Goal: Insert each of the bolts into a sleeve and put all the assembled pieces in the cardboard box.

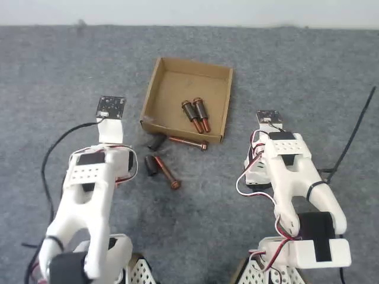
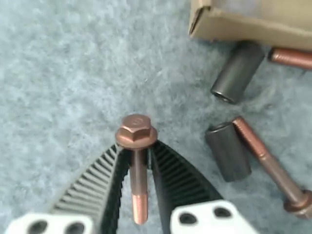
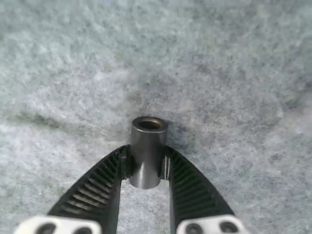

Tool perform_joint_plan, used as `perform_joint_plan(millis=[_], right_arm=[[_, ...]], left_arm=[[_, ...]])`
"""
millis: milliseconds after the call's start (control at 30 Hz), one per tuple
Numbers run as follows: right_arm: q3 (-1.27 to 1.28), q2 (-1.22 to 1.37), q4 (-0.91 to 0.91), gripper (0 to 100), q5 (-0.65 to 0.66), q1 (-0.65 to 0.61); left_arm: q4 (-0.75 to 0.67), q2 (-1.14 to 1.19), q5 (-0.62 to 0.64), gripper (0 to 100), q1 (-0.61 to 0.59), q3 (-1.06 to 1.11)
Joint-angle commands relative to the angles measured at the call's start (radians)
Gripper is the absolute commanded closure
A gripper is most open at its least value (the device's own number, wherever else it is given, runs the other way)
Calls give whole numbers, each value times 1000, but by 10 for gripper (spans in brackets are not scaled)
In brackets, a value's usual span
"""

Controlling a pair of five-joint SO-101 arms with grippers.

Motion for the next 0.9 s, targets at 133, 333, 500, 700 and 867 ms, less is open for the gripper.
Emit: perform_joint_plan(millis=[133, 333, 500, 700, 867], right_arm=[[-48, -61, -13, 991, 21, 12], [-48, -61, -13, 991, 21, 10], [-48, -61, -51, 991, 20, 10], [-48, -61, -157, 991, 20, 13], [-49, -61, -297, 991, 23, 15]], left_arm=[[-143, -118, 14, 989, 3, 58], [-252, -144, 15, 989, 5, 124], [-253, -158, 15, 989, 8, 127], [-253, -157, 15, 989, 9, 127], [-253, -153, 15, 989, 6, 133]])
